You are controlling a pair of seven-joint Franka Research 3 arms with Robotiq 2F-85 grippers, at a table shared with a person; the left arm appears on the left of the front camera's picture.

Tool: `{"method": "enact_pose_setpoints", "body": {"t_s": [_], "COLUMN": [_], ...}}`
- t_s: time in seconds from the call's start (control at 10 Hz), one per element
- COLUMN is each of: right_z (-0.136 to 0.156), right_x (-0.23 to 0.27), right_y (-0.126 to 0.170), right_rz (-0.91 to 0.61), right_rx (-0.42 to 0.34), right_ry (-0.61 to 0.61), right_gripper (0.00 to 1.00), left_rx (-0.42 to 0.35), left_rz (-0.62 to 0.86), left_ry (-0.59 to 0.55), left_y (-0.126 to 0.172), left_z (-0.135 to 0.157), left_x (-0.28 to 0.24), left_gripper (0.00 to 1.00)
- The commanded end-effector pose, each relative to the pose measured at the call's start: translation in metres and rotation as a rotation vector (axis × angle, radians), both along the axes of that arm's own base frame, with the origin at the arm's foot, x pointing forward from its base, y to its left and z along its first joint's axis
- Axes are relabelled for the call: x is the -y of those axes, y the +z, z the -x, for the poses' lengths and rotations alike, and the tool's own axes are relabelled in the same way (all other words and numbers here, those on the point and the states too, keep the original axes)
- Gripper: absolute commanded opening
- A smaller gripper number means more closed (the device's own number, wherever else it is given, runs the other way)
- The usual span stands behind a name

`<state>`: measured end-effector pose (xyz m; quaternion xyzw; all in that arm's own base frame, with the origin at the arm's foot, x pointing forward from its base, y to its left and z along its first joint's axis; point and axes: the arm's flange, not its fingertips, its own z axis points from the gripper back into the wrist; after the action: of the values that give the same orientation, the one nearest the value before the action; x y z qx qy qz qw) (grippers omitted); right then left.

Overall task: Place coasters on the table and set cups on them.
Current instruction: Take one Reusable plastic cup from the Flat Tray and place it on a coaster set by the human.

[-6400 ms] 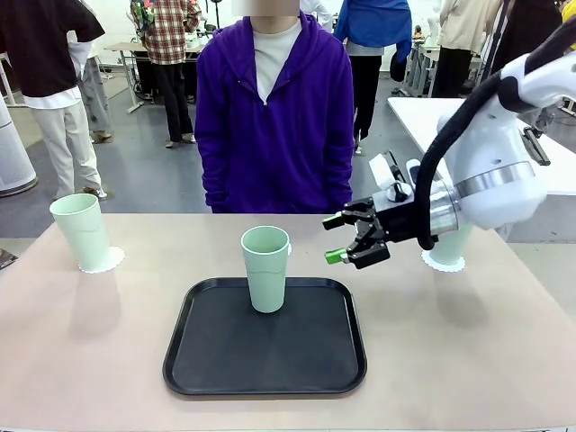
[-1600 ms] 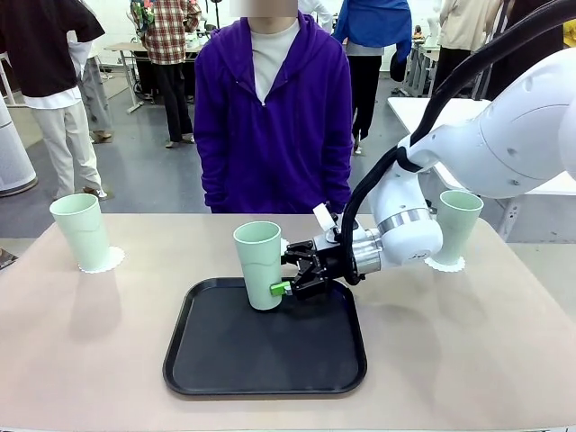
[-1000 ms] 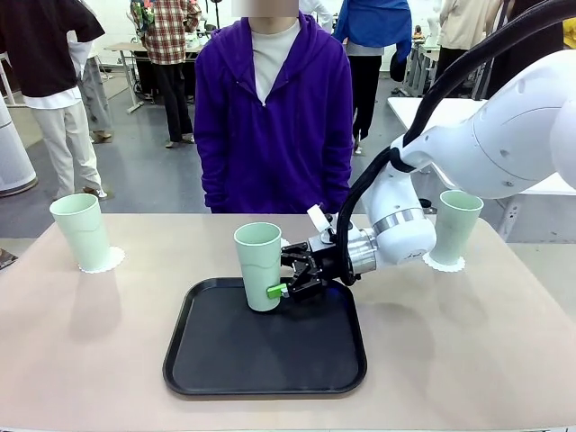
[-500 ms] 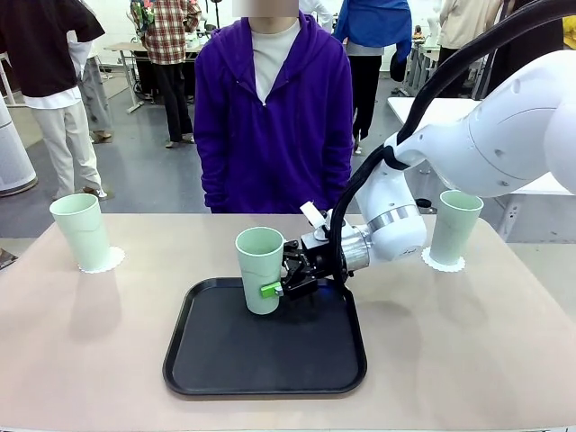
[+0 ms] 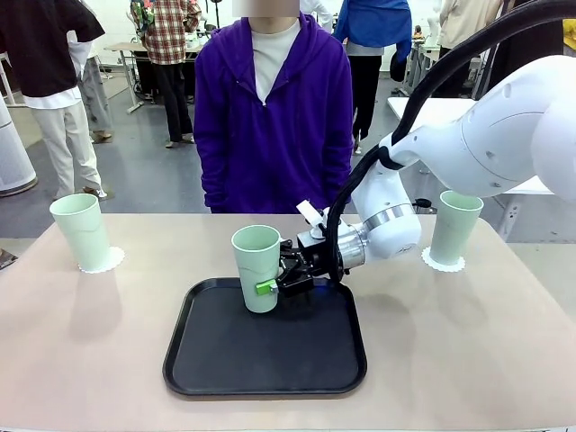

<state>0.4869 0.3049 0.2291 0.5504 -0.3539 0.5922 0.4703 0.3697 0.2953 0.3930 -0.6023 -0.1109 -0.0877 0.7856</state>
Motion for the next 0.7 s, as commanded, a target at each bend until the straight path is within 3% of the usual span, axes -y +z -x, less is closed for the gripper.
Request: {"method": "enact_pose_setpoints", "body": {"t_s": [0.0, 0.2, 0.3, 0.6], "right_z": [-0.003, 0.007, 0.018, 0.032], "right_x": [0.001, 0.006, 0.01, 0.027], "right_y": [-0.003, 0.013, 0.043, 0.13], "right_rz": [0.005, 0.113, 0.122, 0.121], "right_rx": [-0.006, -0.03, -0.05, -0.009], "right_ry": [0.011, -0.107, -0.165, -0.273], "right_gripper": [0.0, 0.0, 0.0, 0.0], "left_rx": [-0.004, -0.004, -0.004, -0.004], "left_rz": [-0.01, -0.01, -0.01, -0.01], "left_ry": [0.004, 0.004, 0.004, 0.004], "left_y": [0.002, 0.002, 0.002, 0.002], "left_z": [0.001, 0.001, 0.001, 0.001], "left_x": [0.0, 0.0, 0.0, 0.0], "left_gripper": [1.0, 1.0, 1.0, 1.0]}}
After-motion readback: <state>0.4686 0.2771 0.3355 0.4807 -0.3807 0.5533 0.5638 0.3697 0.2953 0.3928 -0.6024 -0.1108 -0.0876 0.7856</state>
